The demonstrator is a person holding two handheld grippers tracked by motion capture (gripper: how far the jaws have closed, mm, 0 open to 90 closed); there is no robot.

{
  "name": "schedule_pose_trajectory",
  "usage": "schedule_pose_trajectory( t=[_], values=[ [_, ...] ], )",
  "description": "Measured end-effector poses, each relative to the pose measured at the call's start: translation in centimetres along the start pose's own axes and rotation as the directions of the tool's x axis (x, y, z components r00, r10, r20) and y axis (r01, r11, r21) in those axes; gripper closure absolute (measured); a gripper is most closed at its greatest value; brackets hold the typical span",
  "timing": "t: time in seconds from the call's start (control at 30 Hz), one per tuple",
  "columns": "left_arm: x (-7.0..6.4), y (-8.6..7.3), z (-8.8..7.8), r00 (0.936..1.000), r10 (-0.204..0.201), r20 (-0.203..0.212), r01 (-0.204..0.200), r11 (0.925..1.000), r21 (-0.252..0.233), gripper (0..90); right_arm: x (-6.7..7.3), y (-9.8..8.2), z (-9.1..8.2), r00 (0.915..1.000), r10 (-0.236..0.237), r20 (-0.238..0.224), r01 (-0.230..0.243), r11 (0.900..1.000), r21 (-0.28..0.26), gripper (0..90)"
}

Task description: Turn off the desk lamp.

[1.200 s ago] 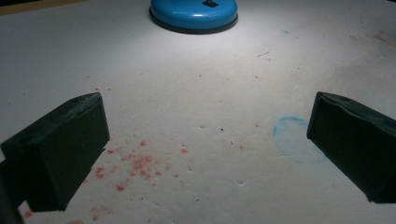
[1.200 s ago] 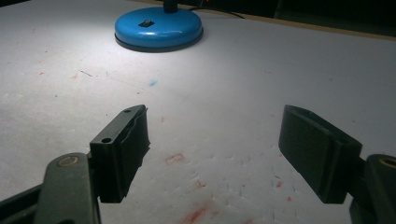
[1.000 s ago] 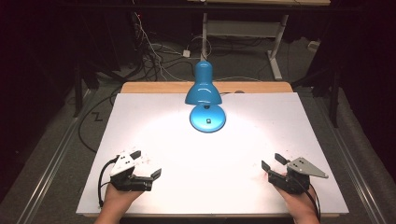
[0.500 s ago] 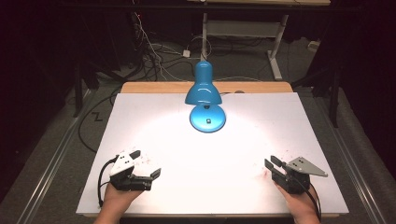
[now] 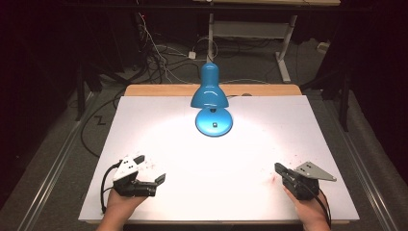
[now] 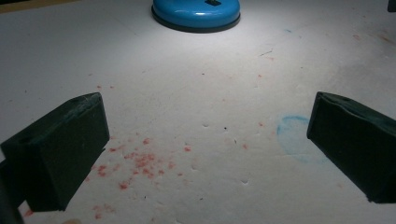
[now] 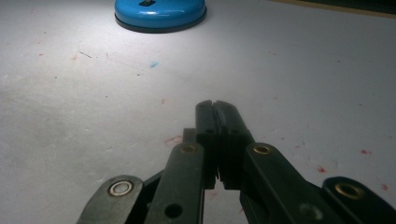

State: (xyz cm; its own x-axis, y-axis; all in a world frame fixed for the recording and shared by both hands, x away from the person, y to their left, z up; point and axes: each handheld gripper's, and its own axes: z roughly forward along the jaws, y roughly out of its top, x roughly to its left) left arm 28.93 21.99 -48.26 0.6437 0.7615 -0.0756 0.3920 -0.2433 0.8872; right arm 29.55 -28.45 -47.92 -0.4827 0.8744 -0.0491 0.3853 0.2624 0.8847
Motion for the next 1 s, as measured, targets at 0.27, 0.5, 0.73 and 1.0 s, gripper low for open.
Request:
schedule_pose_trajectory(
  t=[0.27,0.5,0.73,1.0],
  values=[
    [0.0,0.0,0.0,1.0,0.0,0.0,0.0,1.0,0.0,0.0,0.1,0.1,0.0,1.0,-0.004,-0.004,0.004,1.0,0.005,90.0],
    [0.0,-0.1,0.2,1.0,0.004,0.005,-0.004,0.9999,0.011,0.0,0.5,0.3,0.4,0.9996,-0.021,-0.019,0.021,1.0,0.001,90.0],
    [0.0,-0.3,0.5,0.9994,0.018,0.028,-0.019,0.9998,0.01,0.0,1.7,1.0,1.7,0.9978,-0.044,-0.05,0.044,0.999,-0.006,90.0],
    [0.0,-0.5,0.6,0.9991,0.01,0.041,-0.01,0.9999,0.004,0.0,2.7,1.5,2.7,0.9943,-0.064,-0.085,0.064,0.998,-0.002,90.0]
  ],
)
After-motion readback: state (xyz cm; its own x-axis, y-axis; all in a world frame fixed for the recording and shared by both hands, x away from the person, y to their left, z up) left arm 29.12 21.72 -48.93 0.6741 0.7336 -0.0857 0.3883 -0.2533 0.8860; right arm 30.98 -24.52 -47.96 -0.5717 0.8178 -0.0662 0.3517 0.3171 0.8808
